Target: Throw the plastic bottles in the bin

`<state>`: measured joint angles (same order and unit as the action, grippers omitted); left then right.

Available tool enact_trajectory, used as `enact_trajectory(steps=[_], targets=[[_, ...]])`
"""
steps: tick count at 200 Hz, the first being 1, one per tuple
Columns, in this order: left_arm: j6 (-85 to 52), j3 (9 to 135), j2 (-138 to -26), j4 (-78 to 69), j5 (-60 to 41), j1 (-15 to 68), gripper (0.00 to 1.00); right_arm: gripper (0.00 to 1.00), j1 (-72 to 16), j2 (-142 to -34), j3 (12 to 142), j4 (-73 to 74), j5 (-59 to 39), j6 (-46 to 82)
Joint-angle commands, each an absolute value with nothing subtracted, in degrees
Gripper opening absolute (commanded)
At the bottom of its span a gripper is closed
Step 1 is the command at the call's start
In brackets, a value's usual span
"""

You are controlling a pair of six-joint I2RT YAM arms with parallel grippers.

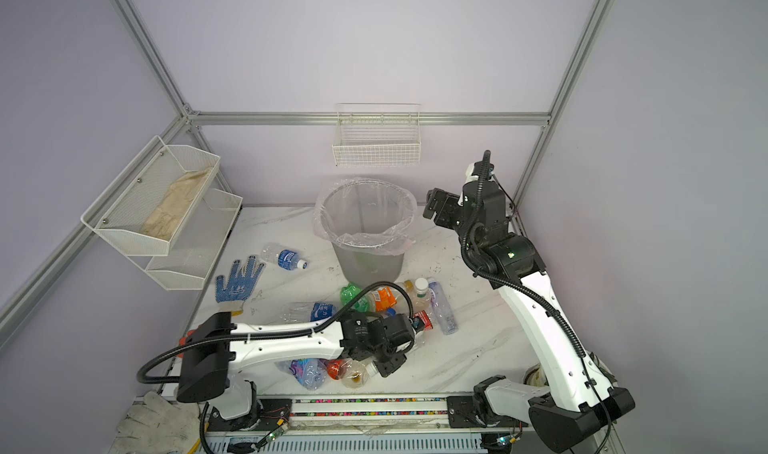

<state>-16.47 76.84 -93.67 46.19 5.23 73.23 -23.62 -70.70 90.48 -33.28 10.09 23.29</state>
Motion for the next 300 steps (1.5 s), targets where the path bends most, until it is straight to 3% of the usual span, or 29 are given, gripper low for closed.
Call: enact_trajectory(steps=[1,37,67,109,154,160,167,172,191,234,300], targets=[[-9.14,89.85,-85.41,50.89,12.06,73.48,0.4,0.97,-23.19,-69.83,91.18,-33.78,12.2,22.95],[-3.06,103.44,-76.97,51.07,24.22,69.03,0.4,0.98,-22.98,-68.04,91.42,-33.11,15.3,23.2],[2.42,105.34,-72.52,37.35,26.92,63.02,0.41,0.97,-22.94,-68.18,91.14,-33.27,13.85,23.94],[-0.07,110.83,-76.44,33.38,14.69,47.89,0.43,0.97,-22.94,-68.14,91.83,-33.83,13.01,24.35],[-4.88,117.17,-92.87,42.61,4.49,38.25,0.45,0.97,-22.94,-68.37,91.89,-33.63,12.09,25.05],[-4.86,119.18,-94.95,45.1,4.39,37.81,0.51,0.97,-22.94,-68.37,92.04,-33.66,11.91,25.14],[-4.36,122.65,-97.01,48.32,4.23,37.58,0.82,0.97,-22.94,-68.31,92.2,-33.82,11.91,25.14],[-4.34,126.0,-97.96,50.48,5.31,37.69,0.98,0.98,-22.9,-68.37,92.41,-33.91,12.04,25.07],[-3.28,133.18,-95.95,51.28,5.71,38.38,1.0,0.98,-22.93,-68.02,92.81,-34.1,12.61,24.57],[-3.02,124.87,-82.16,41.15,6.36,38.58,1.0,0.97,-22.94,-69.28,92.4,-33.41,11.74,24.94],[-6.81,103.02,-66.55,36.48,20.91,37.4,1.0,0.97,-22.94,-70.0,91.01,-33.22,10.91,24.52]])
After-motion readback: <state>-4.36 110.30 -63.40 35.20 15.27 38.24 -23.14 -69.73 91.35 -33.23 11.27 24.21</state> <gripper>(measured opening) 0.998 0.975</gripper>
